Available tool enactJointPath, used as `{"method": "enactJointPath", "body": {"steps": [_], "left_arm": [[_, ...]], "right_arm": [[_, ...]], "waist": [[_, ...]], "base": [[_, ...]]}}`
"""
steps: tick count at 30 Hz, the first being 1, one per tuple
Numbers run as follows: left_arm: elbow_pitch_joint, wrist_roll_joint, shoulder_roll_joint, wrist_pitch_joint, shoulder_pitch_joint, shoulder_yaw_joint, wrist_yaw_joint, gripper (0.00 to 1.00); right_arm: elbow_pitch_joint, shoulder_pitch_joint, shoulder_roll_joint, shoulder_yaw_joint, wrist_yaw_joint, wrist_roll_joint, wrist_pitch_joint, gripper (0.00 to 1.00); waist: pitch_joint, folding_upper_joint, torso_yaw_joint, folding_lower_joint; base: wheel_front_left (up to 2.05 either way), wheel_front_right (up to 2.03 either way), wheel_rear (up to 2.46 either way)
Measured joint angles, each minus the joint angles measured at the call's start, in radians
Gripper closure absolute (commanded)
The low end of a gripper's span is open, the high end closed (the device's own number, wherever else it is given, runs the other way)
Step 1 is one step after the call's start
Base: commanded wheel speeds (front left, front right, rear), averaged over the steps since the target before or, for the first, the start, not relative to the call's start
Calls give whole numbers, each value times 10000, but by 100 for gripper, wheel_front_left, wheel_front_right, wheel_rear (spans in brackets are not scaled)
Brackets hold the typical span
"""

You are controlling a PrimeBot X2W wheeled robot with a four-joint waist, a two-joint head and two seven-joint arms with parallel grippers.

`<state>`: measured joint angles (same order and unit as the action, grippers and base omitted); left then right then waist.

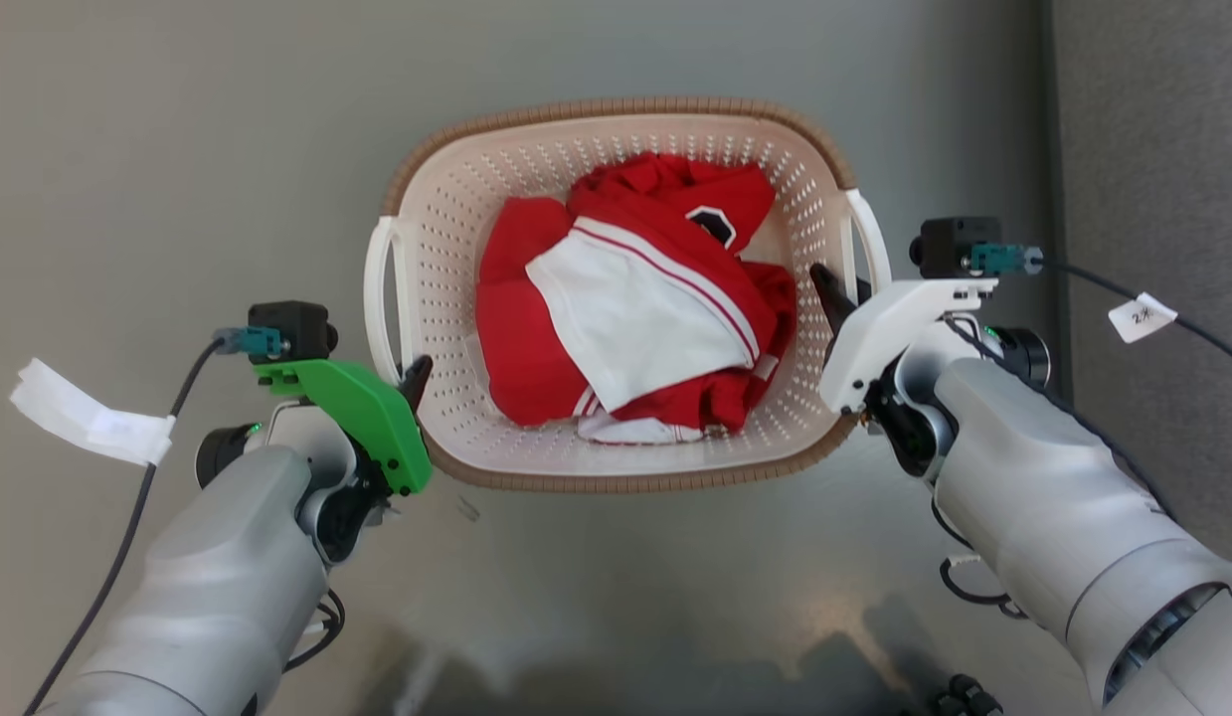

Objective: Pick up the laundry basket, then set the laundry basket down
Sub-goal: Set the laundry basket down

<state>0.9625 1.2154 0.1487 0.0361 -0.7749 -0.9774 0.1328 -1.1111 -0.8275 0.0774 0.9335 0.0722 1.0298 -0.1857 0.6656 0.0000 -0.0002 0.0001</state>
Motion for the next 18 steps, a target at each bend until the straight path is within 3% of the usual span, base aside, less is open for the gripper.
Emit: {"method": "enactJointPath", "body": {"steps": [18], "left_arm": [[-75, -61, 253, 606, -572, -96, 0, 100]], "right_arm": [[274, -695, 33, 245, -113, 4, -399, 100]], "waist": [[1540, 0, 113, 0]], "base": [[0, 0, 0]]}}
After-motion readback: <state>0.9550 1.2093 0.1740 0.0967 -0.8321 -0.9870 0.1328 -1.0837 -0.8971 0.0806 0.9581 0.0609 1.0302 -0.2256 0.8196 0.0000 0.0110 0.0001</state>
